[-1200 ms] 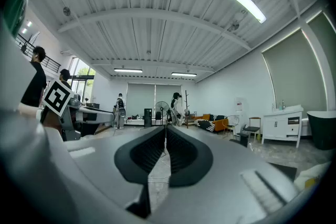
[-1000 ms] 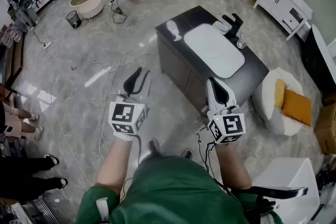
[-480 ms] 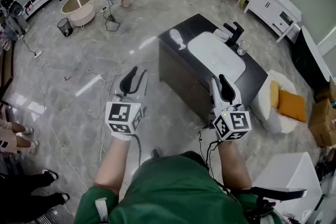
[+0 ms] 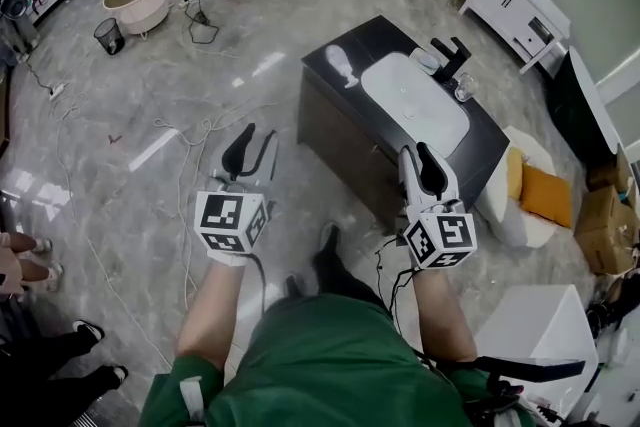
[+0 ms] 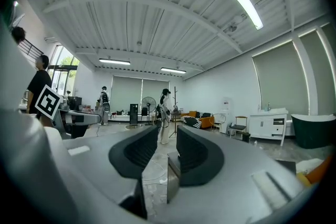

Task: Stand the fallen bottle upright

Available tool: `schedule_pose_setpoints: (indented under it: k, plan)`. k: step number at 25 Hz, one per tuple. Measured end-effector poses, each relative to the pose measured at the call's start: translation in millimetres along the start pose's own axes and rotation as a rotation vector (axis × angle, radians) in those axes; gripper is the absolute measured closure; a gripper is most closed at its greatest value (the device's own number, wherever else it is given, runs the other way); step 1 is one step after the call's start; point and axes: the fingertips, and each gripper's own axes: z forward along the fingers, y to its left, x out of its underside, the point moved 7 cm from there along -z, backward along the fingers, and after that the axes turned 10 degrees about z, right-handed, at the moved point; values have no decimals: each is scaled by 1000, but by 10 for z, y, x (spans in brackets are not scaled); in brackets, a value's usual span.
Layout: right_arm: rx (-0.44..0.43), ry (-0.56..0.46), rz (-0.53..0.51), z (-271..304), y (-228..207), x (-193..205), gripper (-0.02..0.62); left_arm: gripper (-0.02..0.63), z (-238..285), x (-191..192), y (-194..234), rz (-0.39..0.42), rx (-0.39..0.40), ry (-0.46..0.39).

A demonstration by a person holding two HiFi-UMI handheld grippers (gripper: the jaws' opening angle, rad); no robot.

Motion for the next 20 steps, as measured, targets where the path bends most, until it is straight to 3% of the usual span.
schedule_pose_setpoints:
  k: [9, 20]
  plan:
    - [-48, 18, 73, 880, -331, 144, 499, 454, 571, 126, 327, 33, -38, 56]
    - [-90, 66, 156, 2035, -1213, 216, 499, 454, 2082, 154, 301, 74, 6, 134]
